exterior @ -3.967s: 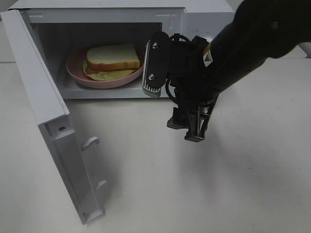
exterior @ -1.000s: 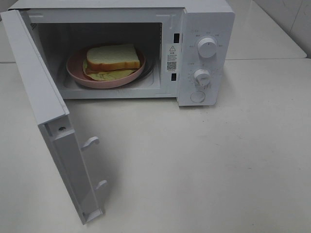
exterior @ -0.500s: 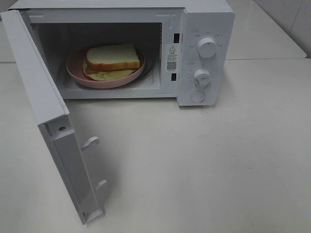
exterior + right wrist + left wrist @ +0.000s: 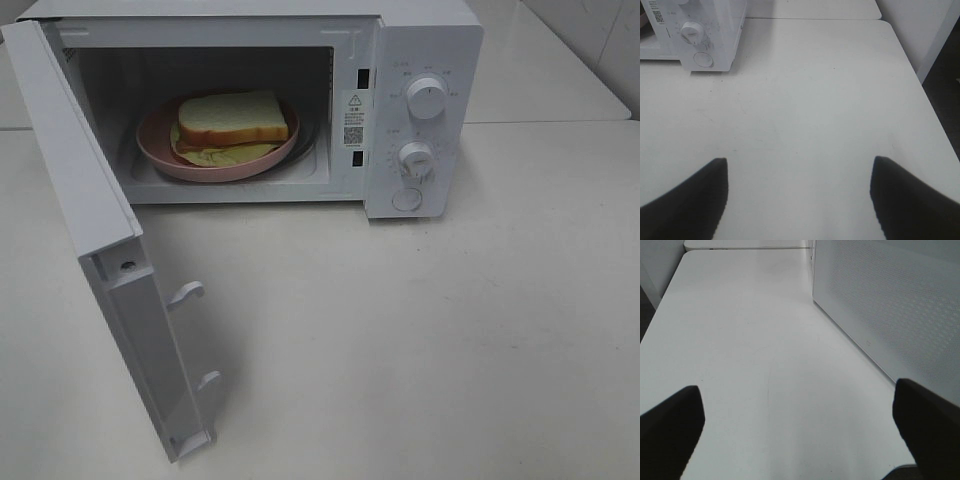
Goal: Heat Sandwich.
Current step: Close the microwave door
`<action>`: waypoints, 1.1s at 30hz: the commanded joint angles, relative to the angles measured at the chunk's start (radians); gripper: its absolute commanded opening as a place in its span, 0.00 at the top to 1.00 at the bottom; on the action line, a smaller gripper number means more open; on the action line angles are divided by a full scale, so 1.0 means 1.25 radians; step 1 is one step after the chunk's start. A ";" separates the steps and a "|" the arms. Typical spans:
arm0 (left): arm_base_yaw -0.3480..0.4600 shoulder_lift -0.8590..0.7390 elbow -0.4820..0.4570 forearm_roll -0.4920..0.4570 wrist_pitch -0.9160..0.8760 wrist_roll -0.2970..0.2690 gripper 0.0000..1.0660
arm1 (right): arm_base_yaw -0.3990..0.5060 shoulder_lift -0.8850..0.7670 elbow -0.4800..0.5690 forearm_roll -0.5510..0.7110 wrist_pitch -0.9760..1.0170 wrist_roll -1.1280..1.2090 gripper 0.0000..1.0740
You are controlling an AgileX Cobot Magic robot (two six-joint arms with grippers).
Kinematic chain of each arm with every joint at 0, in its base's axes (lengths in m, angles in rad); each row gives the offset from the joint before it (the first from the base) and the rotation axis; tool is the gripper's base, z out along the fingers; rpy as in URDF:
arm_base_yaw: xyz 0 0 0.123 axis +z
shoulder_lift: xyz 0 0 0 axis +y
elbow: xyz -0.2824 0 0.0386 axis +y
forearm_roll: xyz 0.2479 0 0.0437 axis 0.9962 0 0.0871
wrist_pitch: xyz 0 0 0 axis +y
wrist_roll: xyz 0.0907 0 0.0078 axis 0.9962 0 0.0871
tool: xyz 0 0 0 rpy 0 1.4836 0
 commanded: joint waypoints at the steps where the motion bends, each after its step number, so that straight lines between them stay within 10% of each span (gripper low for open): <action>1: 0.001 -0.018 0.002 -0.004 -0.010 -0.008 0.08 | -0.006 -0.022 0.001 -0.002 -0.008 0.006 0.30; 33: 0.001 -0.018 0.002 -0.006 -0.010 -0.008 0.08 | -0.006 -0.022 0.001 -0.002 -0.008 0.006 0.30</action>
